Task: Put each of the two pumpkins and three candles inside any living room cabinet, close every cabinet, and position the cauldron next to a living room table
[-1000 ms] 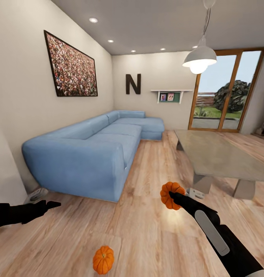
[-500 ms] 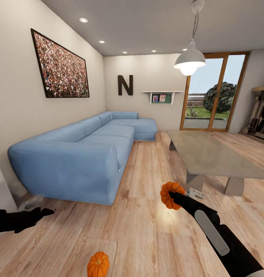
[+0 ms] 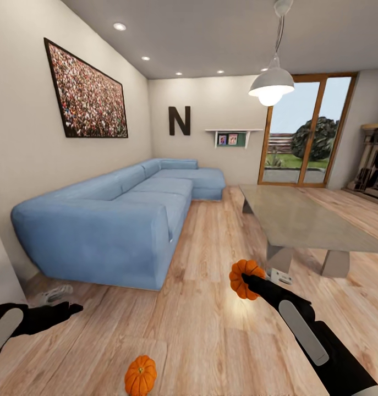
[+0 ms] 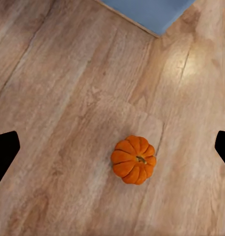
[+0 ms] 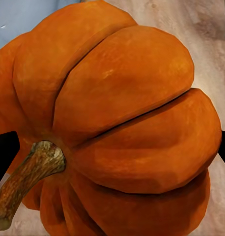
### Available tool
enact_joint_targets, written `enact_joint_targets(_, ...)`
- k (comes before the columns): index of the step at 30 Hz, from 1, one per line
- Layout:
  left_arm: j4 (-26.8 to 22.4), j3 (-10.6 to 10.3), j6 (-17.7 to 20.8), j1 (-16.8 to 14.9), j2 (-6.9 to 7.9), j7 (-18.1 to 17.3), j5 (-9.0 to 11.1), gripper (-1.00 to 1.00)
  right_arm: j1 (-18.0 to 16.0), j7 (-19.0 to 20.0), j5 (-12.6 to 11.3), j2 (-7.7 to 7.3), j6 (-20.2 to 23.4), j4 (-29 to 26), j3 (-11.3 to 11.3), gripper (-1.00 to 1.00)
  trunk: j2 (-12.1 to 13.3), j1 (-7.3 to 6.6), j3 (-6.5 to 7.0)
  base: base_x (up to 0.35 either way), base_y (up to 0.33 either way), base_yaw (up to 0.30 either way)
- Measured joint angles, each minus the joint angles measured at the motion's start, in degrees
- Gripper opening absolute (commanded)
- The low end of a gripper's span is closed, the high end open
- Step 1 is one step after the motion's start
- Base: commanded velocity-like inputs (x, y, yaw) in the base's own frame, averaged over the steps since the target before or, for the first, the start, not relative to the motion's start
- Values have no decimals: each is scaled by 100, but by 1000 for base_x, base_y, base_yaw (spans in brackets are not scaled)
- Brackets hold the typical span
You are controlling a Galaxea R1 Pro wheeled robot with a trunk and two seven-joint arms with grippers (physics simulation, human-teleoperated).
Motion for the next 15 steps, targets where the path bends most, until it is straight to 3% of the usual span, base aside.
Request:
enact_joint_targets(3, 323, -6, -270, 0, -470, -9, -478, 100, 0, 0, -1, 0, 0, 0, 0, -100, -120, 66, -54, 0, 0, 0)
enact_joint_targets(4, 389, -7, -330, -1, -553, -11, -552, 100, 0, -1, 0, 0, 0, 0, -2, -100, -161, 88, -72, 0, 0, 0)
enact_joint_targets(6, 670, -25, -694, -1, -926, -16, -890, 100, 0, 0, -1, 0, -1, -2, 0, -100, -241, 132, -108, 0, 0, 0)
enact_joint_targets(9, 850, -33, -1092, -5, -1271, -23, -1333, 100, -1, 1, -2, 0, -5, -51, -3, -100, -321, 178, -166, 0, 0, 0)
enact_joint_targets(11, 879, -35, -1171, -9, -1428, -26, -1445, 100, 0, 0, 0, 0, -1, -73, -6, -100, -324, 183, -210, 0, 0, 0)
enact_joint_targets(15, 895, -36, -1210, -11, -1521, -31, -1501, 100, 0, 0, -1, 0, 5, -89, 0, -100, -329, 193, -299, 0, 0, 0)
